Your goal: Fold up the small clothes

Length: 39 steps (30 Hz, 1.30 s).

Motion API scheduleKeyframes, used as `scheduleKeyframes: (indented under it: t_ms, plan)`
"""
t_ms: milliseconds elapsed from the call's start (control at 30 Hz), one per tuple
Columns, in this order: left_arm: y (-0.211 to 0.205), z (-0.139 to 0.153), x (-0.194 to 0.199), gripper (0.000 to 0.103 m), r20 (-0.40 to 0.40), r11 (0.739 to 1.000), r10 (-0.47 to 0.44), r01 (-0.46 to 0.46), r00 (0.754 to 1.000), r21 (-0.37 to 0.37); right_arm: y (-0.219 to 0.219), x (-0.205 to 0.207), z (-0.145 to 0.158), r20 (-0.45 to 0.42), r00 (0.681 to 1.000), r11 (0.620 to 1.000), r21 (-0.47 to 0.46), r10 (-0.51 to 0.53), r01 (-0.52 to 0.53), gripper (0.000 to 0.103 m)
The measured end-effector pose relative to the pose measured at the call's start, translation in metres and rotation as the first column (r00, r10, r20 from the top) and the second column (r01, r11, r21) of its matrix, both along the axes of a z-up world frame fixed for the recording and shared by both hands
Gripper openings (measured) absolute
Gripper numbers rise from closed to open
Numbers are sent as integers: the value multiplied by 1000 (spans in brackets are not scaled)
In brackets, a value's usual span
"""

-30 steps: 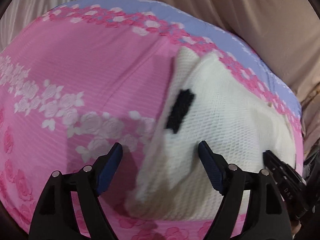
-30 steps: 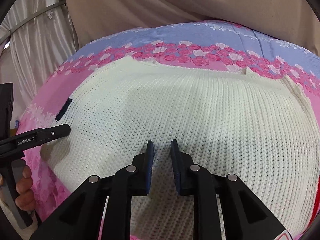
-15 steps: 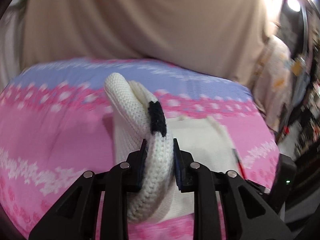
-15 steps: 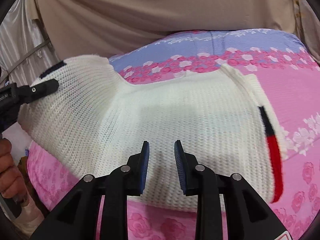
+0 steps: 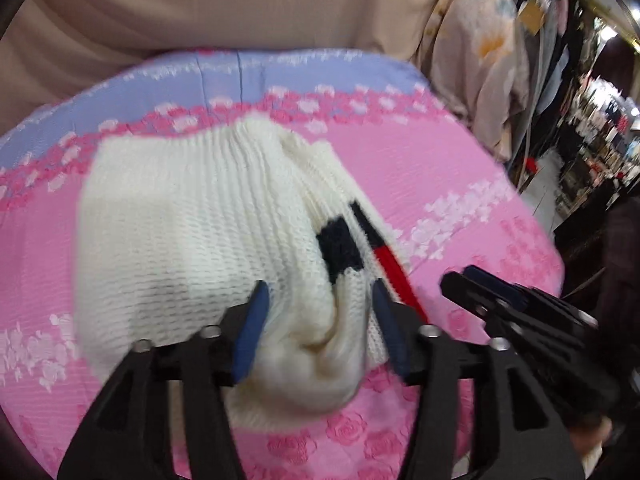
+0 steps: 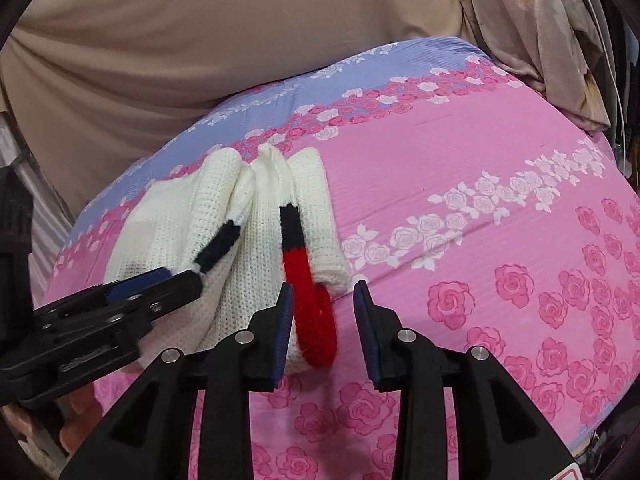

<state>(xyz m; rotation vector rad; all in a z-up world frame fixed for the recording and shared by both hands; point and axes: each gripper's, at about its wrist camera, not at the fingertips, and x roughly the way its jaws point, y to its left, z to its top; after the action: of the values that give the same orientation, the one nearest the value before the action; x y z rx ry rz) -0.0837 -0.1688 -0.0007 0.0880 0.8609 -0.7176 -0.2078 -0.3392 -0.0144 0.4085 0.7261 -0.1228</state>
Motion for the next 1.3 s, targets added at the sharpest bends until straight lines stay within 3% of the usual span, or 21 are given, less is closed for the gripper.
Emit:
scheduleKeyframes:
  t_ms: [33, 133, 267, 400, 433, 467, 500, 567, 667, 733, 800, 833, 900, 967, 1033, 1100, 1200, 1300]
  plan:
    - [18, 14, -5, 71, 32, 999, 22, -21, 999, -36, 0, 5, 7, 23, 999, 999, 25, 36, -37, 42]
    - [58, 36, -10, 83, 95, 992, 110, -104, 989, -65, 10, 31, 21, 72, 986, 983, 96, 153, -159, 62]
    - [94, 23, 0, 83, 152, 955, 285, -294, 946, 45, 34, 79, 15, 30, 960, 951, 129, 278, -280, 73]
    - [110, -16, 18, 83, 65, 922, 360, -366, 931, 126, 58, 117, -11, -69, 944, 940, 142, 323, -311, 73]
    - [111, -26, 21, 82, 54, 915, 370, -374, 928, 151, 65, 123, -16, -87, 941, 939, 136, 328, -315, 68]
    - [111, -30, 21, 82, 49, 910, 376, -379, 925, 167, 71, 126, -16, -97, 940, 941, 114, 328, -317, 42]
    - [111, -33, 21, 81, 36, 911, 375, -376, 926, 171, 75, 126, -10, -84, 937, 938, 102, 340, -331, 27]
    - [112, -31, 19, 81, 24, 918, 366, -365, 930, 153, 71, 112, 17, 41, 932, 923, 130, 359, -361, 19]
    - [109, -18, 13, 81, 63, 927, 351, -356, 934, 117, 48, 85, 49, 190, 924, 927, 116, 333, -358, 18]
    - [100, -19, 15, 81, 72, 932, 335, -342, 939, 121, 31, 89, 34, 136, 950, 952, 90, 281, -294, 18]
    - [89, -31, 21, 81, 68, 930, 326, -333, 943, 156, 14, 113, -16, -49, 973, 971, 91, 225, -220, 18]
    - [84, -38, 26, 82, 52, 931, 319, -323, 946, 169, 7, 118, -37, -88, 974, 972, 124, 211, -199, 17]
    - [77, -51, 32, 82, 21, 927, 322, -320, 946, 194, 0, 107, -35, -31, 978, 964, 181, 204, -195, 17]
    - [75, -51, 31, 82, 23, 927, 321, -319, 947, 198, 5, 94, -15, -6, 986, 977, 134, 169, -167, 25]
    - [76, -43, 29, 81, 38, 926, 322, -323, 946, 194, 17, 75, 8, 41, 985, 985, 49, 166, -168, 26]
    - [77, -37, 27, 81, 53, 925, 324, -328, 945, 193, 25, 60, 17, 57, 978, 979, 29, 199, -201, 29]
    - [77, -34, 25, 81, 53, 926, 323, -328, 945, 189, 39, 47, 9, 20, 972, 972, 5, 234, -235, 36]
    - [77, -35, 25, 81, 44, 925, 326, -328, 944, 191, 49, 47, -18, -51, 969, 969, -35, 242, -243, 38]
